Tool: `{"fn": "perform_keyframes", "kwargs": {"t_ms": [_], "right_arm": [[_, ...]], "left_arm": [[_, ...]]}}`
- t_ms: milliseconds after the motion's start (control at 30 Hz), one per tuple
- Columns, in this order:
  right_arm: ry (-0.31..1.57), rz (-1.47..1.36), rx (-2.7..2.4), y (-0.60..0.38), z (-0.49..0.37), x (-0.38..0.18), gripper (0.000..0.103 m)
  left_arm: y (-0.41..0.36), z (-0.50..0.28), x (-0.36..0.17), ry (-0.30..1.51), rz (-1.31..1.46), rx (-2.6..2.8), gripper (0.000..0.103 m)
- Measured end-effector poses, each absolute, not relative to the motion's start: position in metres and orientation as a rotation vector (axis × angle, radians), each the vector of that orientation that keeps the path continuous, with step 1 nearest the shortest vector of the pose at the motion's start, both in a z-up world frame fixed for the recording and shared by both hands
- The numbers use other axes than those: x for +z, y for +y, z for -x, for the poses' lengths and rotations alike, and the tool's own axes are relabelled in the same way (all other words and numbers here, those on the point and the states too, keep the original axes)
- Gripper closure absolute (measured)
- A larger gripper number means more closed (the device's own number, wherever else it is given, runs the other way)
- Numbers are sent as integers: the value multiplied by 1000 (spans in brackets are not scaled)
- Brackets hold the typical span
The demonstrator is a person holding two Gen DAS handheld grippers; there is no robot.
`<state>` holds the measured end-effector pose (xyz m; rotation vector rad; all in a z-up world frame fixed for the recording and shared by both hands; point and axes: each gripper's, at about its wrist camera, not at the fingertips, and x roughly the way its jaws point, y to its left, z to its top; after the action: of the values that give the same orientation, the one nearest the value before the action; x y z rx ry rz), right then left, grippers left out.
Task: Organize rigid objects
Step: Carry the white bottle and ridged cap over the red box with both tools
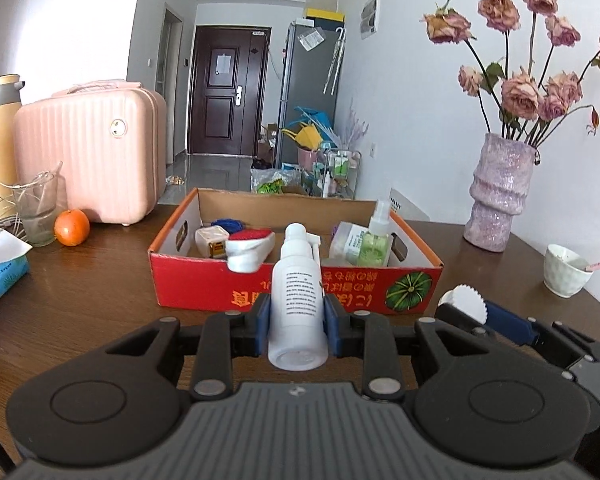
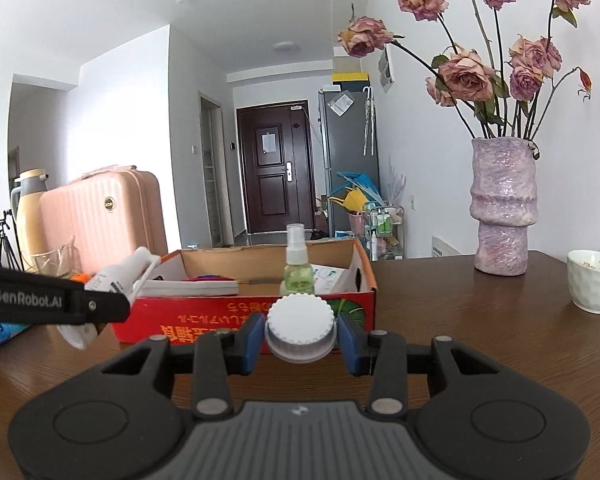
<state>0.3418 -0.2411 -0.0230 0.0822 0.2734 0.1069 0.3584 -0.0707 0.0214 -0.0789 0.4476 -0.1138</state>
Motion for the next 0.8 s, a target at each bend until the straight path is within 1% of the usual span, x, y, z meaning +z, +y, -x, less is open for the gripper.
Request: {"fn": "perform_keyframes", "kwargs": {"t_ms": [500,800], "right_arm": [[233,-103,120,-203,-350,-11,64],[217,-117,116,-190,-367,-6,64]], "left_arm": [[-44,-362,38,399,117,-94,74],[-32,-377,44,386,139,-72,74]]}}
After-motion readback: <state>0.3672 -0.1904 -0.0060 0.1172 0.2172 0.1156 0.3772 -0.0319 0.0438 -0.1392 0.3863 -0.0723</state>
